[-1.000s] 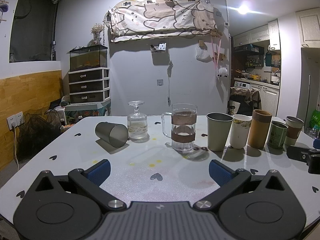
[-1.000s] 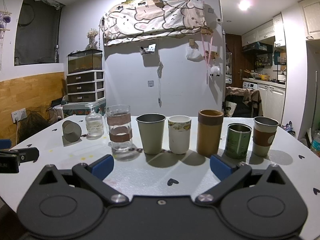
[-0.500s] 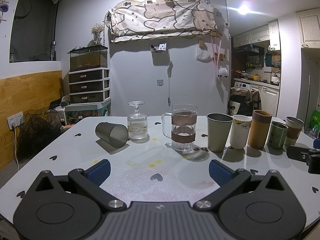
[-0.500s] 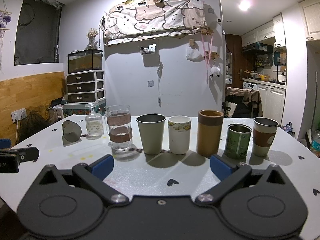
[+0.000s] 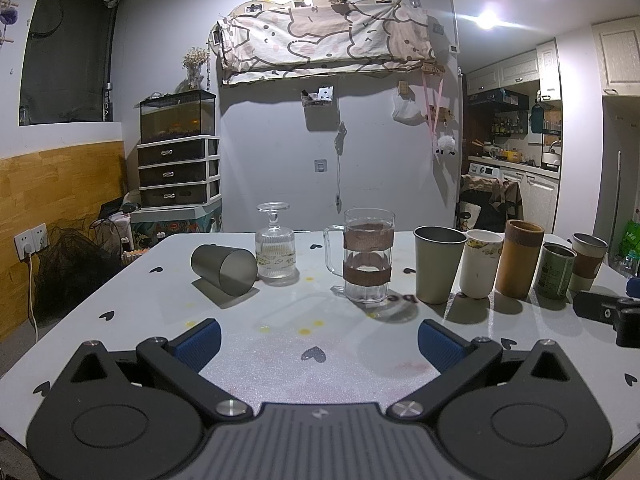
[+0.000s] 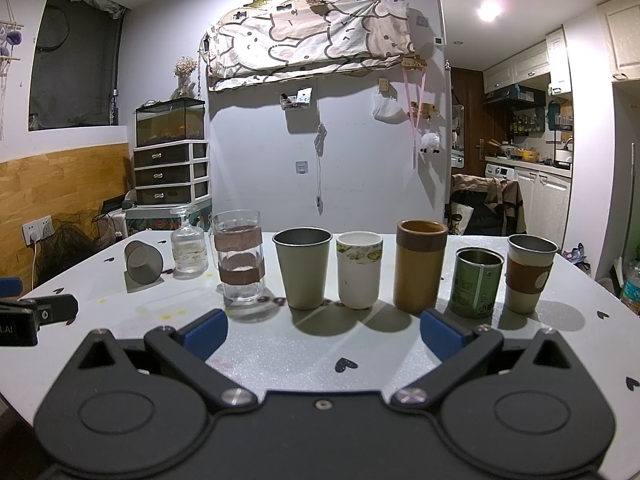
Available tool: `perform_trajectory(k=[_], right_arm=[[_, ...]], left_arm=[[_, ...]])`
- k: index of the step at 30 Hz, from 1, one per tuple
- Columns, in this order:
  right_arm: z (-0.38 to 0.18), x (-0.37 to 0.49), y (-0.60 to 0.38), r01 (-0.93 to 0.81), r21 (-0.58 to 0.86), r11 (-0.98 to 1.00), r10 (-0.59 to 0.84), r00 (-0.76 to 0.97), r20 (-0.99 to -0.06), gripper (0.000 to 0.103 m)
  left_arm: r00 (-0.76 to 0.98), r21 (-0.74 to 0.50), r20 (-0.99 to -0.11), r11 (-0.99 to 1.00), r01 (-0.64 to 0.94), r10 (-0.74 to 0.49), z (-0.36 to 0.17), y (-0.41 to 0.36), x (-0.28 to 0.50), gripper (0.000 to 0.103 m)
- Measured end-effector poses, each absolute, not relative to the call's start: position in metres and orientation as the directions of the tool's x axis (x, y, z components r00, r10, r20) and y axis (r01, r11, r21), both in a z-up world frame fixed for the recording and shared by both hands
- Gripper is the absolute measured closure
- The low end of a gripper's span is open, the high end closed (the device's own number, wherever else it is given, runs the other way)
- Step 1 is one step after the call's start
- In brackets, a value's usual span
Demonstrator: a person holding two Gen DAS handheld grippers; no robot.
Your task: Flip cup upright
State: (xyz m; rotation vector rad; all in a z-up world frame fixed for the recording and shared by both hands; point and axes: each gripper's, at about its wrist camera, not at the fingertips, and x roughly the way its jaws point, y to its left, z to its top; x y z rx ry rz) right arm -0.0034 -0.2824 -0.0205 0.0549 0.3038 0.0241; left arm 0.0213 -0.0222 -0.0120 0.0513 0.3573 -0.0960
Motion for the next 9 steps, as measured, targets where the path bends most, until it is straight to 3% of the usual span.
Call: perform_trajectory(k=[9], right_arm=[[-0.0202, -0.0028, -0.2825, -0.016, 0.058, 0.998, 0.033, 0.954, -0.299, 0.000]], left_arm=[[0.933, 0.034, -0.351, 0.994, 0.102, -0.083, -0.0118, -0.0224, 0.0214, 0.000]])
